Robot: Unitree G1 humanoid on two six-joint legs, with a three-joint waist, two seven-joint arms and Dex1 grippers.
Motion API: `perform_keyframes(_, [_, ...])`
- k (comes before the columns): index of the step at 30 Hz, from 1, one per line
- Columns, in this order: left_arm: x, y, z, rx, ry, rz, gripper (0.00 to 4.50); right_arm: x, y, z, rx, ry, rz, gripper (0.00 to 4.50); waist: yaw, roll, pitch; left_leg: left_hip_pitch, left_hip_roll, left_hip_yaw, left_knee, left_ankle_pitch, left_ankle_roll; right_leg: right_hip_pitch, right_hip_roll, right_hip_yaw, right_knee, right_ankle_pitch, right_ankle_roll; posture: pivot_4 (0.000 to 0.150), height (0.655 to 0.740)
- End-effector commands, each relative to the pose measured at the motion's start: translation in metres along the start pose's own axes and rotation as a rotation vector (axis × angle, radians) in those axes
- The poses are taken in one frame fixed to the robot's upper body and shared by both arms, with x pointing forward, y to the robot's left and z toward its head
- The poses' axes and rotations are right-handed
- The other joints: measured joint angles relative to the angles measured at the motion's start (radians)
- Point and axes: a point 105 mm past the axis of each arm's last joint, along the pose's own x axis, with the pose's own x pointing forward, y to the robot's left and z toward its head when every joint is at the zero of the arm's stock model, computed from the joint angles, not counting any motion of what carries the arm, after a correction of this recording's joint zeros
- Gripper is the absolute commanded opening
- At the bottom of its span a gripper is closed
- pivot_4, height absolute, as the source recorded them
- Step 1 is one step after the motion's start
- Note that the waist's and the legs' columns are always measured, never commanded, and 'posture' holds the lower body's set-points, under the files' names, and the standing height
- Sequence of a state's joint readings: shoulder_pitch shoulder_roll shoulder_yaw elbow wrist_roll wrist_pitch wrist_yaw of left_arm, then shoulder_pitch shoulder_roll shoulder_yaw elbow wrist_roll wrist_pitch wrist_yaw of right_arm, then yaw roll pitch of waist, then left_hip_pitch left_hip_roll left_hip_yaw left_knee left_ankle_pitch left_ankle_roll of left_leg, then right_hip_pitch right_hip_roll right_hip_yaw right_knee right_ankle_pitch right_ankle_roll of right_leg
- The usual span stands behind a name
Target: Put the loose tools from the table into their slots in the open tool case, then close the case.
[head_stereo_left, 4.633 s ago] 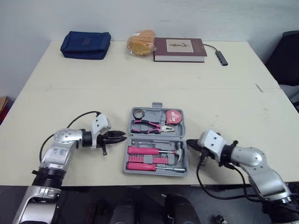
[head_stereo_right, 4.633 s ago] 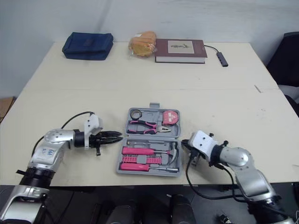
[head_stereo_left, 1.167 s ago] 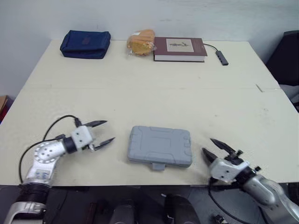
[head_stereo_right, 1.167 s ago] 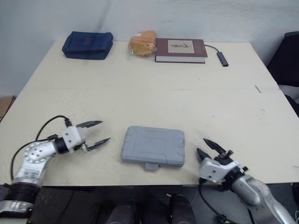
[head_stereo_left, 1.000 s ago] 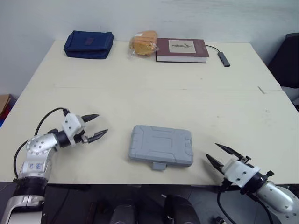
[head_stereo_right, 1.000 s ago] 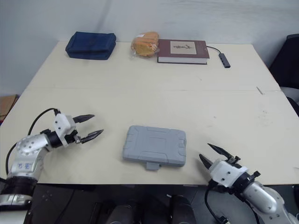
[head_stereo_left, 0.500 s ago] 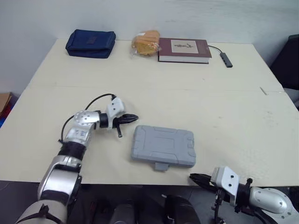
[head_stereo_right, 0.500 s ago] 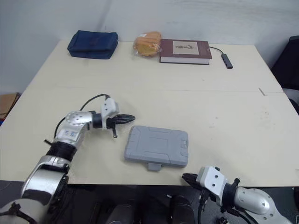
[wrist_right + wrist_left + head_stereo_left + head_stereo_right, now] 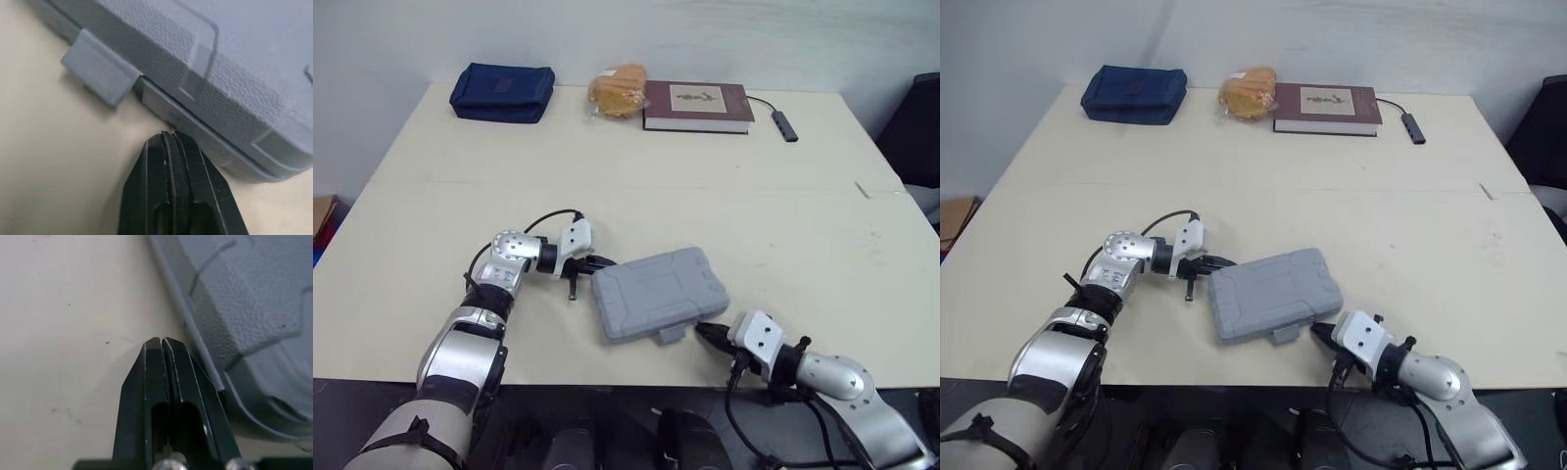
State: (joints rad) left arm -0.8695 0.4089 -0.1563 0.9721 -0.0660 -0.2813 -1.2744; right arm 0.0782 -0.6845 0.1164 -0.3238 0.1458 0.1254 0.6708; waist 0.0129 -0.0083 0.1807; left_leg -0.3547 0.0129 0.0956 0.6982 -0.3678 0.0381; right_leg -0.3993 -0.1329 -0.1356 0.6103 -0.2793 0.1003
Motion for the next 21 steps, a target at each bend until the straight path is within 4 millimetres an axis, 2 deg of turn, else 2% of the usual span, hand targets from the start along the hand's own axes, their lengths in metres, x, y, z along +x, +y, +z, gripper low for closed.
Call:
perform_keyframes(1, [-0.013,-0.003,0.004,0.015,-0.045,0.032,0.02,0.007,-0.022,-0.007,-0.023,0.029,-0.05,0.0,-0.005,0.0,0.0,0.0,0.0,0.0,0.0,0.0,0.0,0.0,0.0,0.0,0.0,0.0,0.0,0.15,0.74])
perform_keyframes(5, [-0.02,-0.01,0.001,-0.012,-0.058,0.108,0.02,0.026,-0.046,-0.006,0.005,0.011,-0.072,0.0,-0.018,0.0,0.0,0.0,0.0,0.0,0.0,0.0,0.0,0.0,-0.001,0.001,0.0,0.0,0.0,0.15,0.74])
perform_keyframes(11, [-0.03,-0.03,0.019,-0.057,-0.14,0.15,0.02,0.032,-0.053,-0.007,-0.039,0.005,-0.078,0.0,-0.014,0.0,0.0,-0.001,0.001,-0.002,0.001,0.0,0.0,0.0,-0.001,0.001,0.0,0.0,-0.001,0.15,0.74])
perform_keyframes(15, [-0.038,-0.041,0.025,-0.065,-0.162,0.162,0.02,0.023,-0.058,-0.003,-0.059,-0.034,-0.122,0.0,-0.012,0.0,0.0,-0.001,0.0,-0.003,0.001,0.0,0.0,0.001,-0.004,0.001,-0.001,0.0,0.0,0.15,0.74])
perform_keyframes(19, [-0.05,-0.025,0.028,-0.011,-0.145,0.262,0.02,0.001,-0.055,0.0,-0.099,-0.055,-0.145,0.0,-0.01,0.001,0.001,-0.001,0.0,-0.004,0.0,0.0,-0.001,0.002,-0.005,0.0,-0.002,0.0,-0.001,0.15,0.74])
perform_keyframes(20, [-0.05,-0.023,0.032,-0.016,-0.166,0.255,0.02,-0.002,-0.054,0.0,-0.086,-0.05,-0.139,0.0,-0.012,0.001,0.001,-0.001,0.0,-0.003,0.0,0.0,-0.001,0.002,-0.004,0.001,-0.002,0.0,-0.001,0.15,0.74])
perform_keyframes(21, [-0.047,-0.023,0.044,-0.004,-0.208,0.216,0.02,-0.009,-0.053,0.005,-0.078,-0.071,-0.158,0.0,-0.01,0.001,0.001,-0.001,0.0,-0.003,0.0,0.0,-0.001,0.002,-0.003,0.001,-0.002,0.0,0.0,0.15,0.74])
